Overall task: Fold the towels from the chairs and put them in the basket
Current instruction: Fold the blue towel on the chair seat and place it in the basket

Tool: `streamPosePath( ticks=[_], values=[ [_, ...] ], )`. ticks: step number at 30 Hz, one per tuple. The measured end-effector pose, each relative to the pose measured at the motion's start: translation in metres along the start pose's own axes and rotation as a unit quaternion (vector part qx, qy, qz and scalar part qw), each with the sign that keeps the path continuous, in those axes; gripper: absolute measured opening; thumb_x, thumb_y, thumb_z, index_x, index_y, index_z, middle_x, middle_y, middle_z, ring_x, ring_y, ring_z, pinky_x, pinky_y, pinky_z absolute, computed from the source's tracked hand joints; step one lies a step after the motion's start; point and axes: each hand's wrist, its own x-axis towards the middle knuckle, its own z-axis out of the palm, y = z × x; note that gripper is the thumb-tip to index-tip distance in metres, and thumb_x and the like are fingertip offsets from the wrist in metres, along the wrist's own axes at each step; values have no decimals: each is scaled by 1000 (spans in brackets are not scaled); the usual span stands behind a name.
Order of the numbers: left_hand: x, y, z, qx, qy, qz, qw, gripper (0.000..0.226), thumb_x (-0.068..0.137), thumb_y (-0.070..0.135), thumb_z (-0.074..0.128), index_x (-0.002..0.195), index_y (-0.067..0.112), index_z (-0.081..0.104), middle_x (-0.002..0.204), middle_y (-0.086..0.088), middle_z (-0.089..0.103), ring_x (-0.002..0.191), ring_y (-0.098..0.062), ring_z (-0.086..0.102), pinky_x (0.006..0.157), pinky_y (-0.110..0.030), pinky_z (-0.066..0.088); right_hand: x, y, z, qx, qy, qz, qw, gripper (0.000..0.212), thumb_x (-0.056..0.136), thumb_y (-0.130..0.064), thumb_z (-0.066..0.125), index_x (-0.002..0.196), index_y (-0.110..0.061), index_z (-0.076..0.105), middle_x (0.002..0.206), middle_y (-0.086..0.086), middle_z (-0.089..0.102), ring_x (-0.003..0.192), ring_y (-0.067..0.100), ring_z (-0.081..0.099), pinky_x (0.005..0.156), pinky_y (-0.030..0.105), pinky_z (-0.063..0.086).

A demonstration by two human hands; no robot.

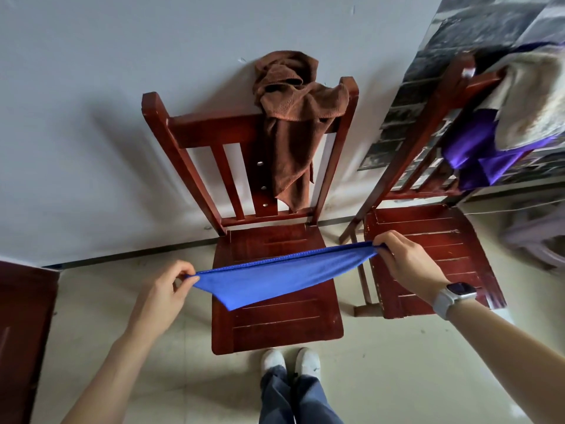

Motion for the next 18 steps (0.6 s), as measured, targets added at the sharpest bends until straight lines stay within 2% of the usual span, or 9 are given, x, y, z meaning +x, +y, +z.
streamPosePath(
  ticks=[7, 9, 12, 14, 18],
  values=[
    [-2, 1, -7, -8, -6, 4, 1000, 23, 72, 5, 75, 72, 16, 55, 64, 6, 57, 66, -13, 49, 58, -13, 35, -4, 2, -3, -8, -1, -6, 1000, 10, 84, 6, 58, 93, 7, 62, 93, 19, 64, 70, 36, 64, 61, 46, 55],
    [-1, 5, -8, -16, -7, 9, 1000, 23, 70, 4, 77, 70, 15, 57, 64, 10, 57, 67, -7, 51, 60, -7, 35, -3, 3, -5, -23, 9, -14, 1000, 12, 81, 9, 59, 92, 8, 63, 93, 20, 65, 70, 36, 65, 59, 45, 56],
    [1, 15, -8, -52, -7, 22, 998, 21, 67, 0, 77, 70, 14, 62, 79, 26, 58, 67, 7, 52, 64, -1, 35, -2, 7, -7, -48, 35, 8, 998, 12, 80, 10, 61, 91, 7, 65, 91, 21, 67, 70, 39, 65, 62, 47, 55],
    [3, 20, -8, -69, -11, 46, 997, 17, 67, -2, 76, 73, 11, 66, 84, 34, 58, 70, 9, 54, 67, -2, 37, -2, 9, -9, -64, 48, 21, 997, 13, 78, 11, 62, 90, 7, 66, 90, 21, 68, 74, 39, 65, 67, 47, 53],
    [8, 29, -9, -79, 2, 91, 993, 16, 66, -3, 77, 74, 9, 69, 86, 36, 58, 71, 9, 55, 69, -4, 39, -3, 11, -13, -47, 64, 30, 996, 14, 77, 16, 59, 90, 12, 64, 90, 25, 66, 83, 42, 64, 73, 50, 54]
  ],
)
